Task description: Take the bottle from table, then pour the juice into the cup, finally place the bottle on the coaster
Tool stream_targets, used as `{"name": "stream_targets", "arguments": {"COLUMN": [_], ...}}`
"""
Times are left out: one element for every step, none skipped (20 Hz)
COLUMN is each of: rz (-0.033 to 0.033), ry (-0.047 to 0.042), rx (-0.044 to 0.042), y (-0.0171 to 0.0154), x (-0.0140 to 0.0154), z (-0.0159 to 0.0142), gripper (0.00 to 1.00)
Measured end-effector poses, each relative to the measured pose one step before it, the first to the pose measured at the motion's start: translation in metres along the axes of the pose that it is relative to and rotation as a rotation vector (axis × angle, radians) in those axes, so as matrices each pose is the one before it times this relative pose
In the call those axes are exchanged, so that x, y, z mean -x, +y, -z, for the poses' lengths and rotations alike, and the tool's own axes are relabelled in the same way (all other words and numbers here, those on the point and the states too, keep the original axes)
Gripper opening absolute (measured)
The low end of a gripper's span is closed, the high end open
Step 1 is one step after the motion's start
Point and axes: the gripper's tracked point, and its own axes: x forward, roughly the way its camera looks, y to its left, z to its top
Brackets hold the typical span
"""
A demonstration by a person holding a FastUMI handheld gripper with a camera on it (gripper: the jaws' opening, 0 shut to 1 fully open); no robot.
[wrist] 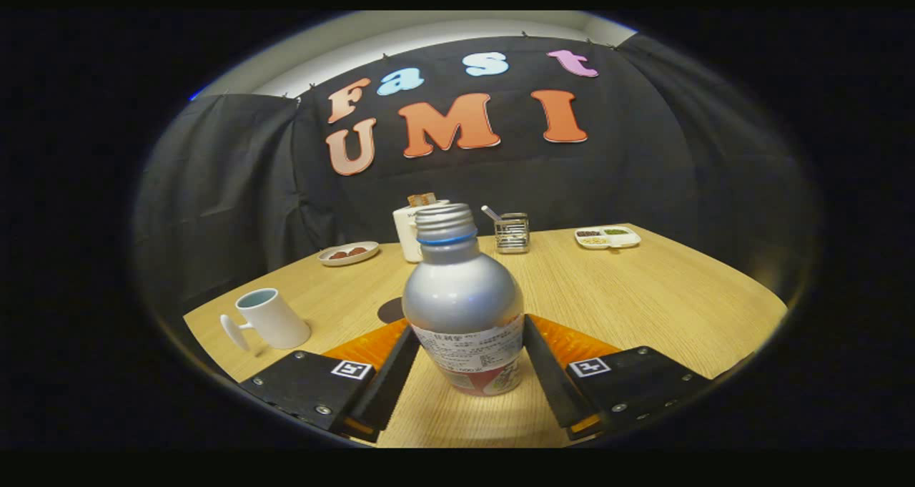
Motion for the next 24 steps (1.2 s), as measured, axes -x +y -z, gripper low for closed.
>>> {"name": "stream_targets", "arguments": {"rz": [0.00293,0.00364,0.00565,-0.00313,-0.01013,-0.00424,0.00075,-0.00210,-0.00048,0.00592,0.00654,0.00966,0.00799,0.01010,0.01241,0.01179,0.01341,0.01224,0.00889,0.01012,0.01034,0.00670,0.00195,0.00031], "ry": [0.00032,0.00589,0.00270,0.01036,0.00632,-0.00024,-0.00428,-0.00476,-0.00344,-0.00039,-0.00002,0.00110,0.00197,-0.00019,0.00161,0.00238,-0.00202,-0.00149,-0.00201,-0.00176,-0.00554,-0.00663,-0.00577,-0.00732], "rx": [0.00128,0.00736,0.00373,0.00825,0.00745,0.00990,0.01353,0.01333,0.01474,0.01847,0.02275,0.02335,0.02368,0.02211,0.02368,0.02924,0.03287,0.03453,0.03364,0.03531,0.03638,0.03535,0.03423,0.03383], "y": [0.00085,-0.00039,-0.00037,0.00317,0.00432,0.00301,0.00187,0.00306,0.00288,0.00063,0.00104,0.00053,0.00020,-0.00071,-0.00114,0.00009,-0.00040,0.00044,0.00082,0.00139,0.00087,0.00234,0.00372,0.00475], "x": [-0.00247,0.00222,-0.00102,-0.00073,-0.00008,0.00090,-0.00001,-0.00020,0.00083,-0.00101,-0.00139,-0.00166,-0.00142,0.00011,-0.00074,-0.00110,0.00045,-0.00108,0.00020,0.00010,0.00027,-0.00087,-0.00027,-0.00004], "z": [0.00040,-0.00416,-0.00076,0.00272,-0.00048,-0.00145,-0.00352,-0.00154,-0.00169,-0.00030,-0.00374,-0.00172,-0.00266,-0.00337,-0.00296,-0.00226,-0.00311,-0.00537,-0.00492,-0.00309,-0.00550,-0.00498,-0.00493,-0.00533], "gripper": [0.83,0.82,0.82,0.80,0.79,0.78,0.78,0.77,0.77,0.77,0.77,0.77,0.77,0.77,0.77,0.77,0.77,0.77,0.77,0.77,0.77,0.77,0.77,0.77]}}
